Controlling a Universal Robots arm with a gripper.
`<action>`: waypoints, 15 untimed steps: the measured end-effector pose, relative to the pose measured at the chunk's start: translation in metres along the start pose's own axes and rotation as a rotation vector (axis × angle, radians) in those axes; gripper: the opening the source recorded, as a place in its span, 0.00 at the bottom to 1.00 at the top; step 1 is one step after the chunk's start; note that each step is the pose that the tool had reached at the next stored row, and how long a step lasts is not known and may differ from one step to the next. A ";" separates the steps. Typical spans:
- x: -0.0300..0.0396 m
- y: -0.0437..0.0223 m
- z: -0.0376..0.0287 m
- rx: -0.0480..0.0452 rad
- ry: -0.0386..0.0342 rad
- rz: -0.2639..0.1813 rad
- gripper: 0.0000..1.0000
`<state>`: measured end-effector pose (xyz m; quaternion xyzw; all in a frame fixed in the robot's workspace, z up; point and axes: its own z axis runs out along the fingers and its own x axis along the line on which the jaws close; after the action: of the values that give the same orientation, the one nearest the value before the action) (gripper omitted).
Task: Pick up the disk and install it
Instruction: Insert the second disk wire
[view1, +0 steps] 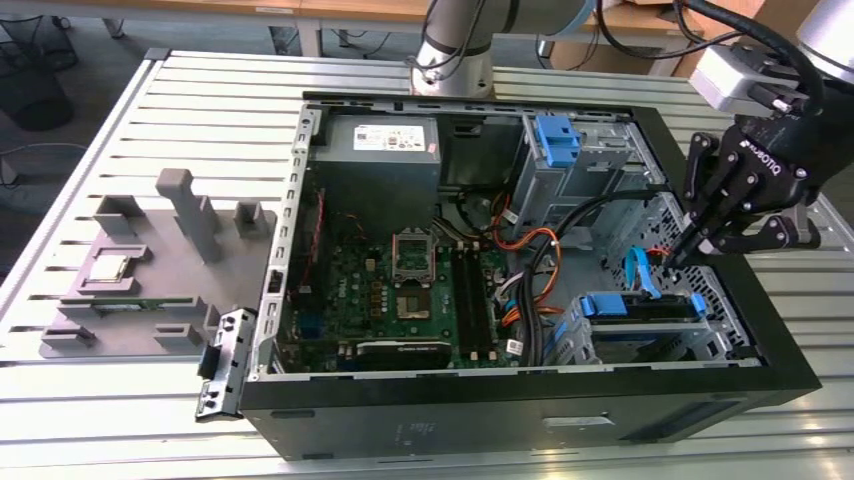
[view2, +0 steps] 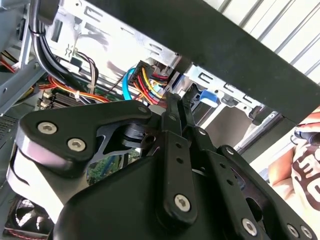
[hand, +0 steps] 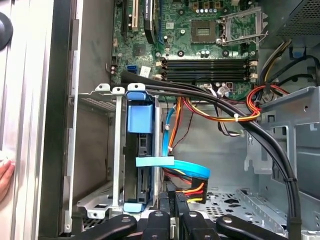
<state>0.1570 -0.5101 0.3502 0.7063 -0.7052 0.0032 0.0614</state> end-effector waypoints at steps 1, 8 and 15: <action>0.0008 0.0013 0.0002 0.0030 0.0001 0.000 0.17; 0.0086 0.0054 0.0024 0.0241 0.0005 -0.007 0.17; 0.0131 0.0089 0.0037 0.0510 -0.0004 -0.011 0.17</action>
<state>0.1479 -0.5236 0.3485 0.7117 -0.7009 0.0207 0.0432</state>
